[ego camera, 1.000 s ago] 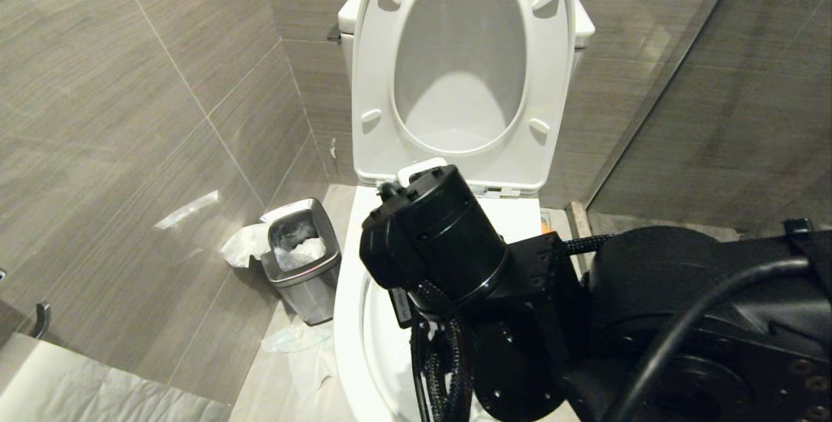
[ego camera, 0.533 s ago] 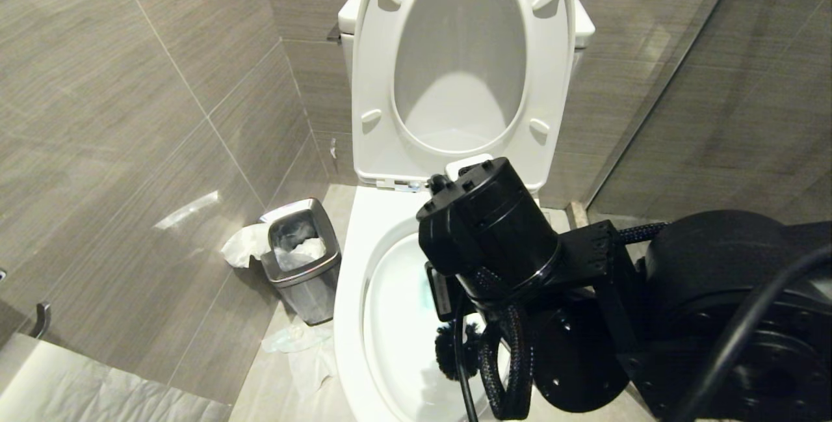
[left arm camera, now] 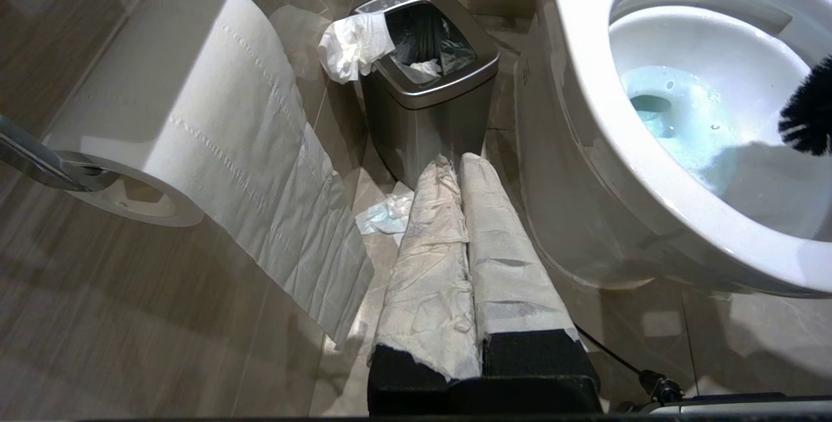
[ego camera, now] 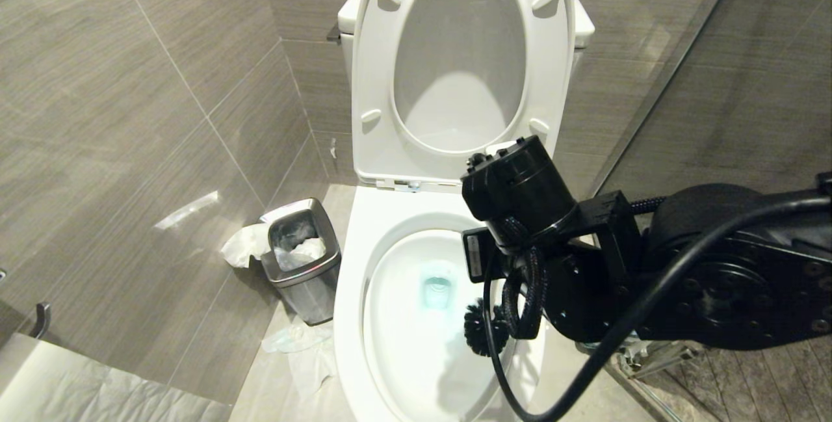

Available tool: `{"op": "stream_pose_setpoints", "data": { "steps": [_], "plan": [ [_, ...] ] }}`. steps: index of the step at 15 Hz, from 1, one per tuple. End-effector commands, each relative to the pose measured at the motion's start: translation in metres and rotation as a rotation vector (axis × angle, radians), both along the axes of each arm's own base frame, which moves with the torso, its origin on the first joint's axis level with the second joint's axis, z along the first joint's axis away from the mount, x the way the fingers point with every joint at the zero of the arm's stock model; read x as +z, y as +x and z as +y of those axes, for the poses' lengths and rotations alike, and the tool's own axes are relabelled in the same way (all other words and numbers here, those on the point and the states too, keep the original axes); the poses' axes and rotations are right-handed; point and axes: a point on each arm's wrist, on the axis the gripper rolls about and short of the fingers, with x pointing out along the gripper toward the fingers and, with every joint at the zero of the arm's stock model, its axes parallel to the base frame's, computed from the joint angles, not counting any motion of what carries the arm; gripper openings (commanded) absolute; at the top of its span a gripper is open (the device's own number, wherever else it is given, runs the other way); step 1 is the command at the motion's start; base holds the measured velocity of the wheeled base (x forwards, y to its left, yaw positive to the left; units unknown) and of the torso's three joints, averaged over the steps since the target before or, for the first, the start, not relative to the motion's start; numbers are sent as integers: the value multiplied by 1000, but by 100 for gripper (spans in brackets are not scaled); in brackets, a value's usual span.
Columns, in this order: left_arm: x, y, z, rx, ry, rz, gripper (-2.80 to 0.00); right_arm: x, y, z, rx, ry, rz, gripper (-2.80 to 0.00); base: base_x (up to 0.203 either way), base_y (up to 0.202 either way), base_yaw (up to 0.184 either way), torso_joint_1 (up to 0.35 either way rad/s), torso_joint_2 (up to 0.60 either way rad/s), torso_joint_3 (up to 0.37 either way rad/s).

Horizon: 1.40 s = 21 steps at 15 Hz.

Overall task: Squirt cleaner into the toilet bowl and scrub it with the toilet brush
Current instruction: Scrub the toilet bowl

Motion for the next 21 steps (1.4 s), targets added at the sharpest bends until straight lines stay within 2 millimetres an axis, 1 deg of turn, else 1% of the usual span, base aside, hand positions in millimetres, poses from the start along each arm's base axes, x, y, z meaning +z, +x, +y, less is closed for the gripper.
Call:
{"op": "stream_pose_setpoints", "data": {
  "steps": [1,5,9,11,15,21],
  "plan": [
    [0,0,0,0,0,2,-280,-9,15,0,-35,-10,4,-280,0,0,0,0,0,0],
    [0,0,0,0,0,2,-280,-7,49,9,-75,14,-35,-280,0,0,0,0,0,0],
    [0,0,0,0,-1,2,-280,-13,77,19,-89,13,-49,-280,0,0,0,0,0,0],
    [0,0,0,0,0,2,-280,-19,86,27,-84,5,-52,-280,0,0,0,0,0,0],
    [0,0,0,0,0,2,-280,-15,102,42,-78,31,-91,-280,0,0,0,0,0,0],
    [0,0,0,0,0,2,-280,-16,115,57,-79,54,-128,-280,0,0,0,0,0,0]
  ]
}}
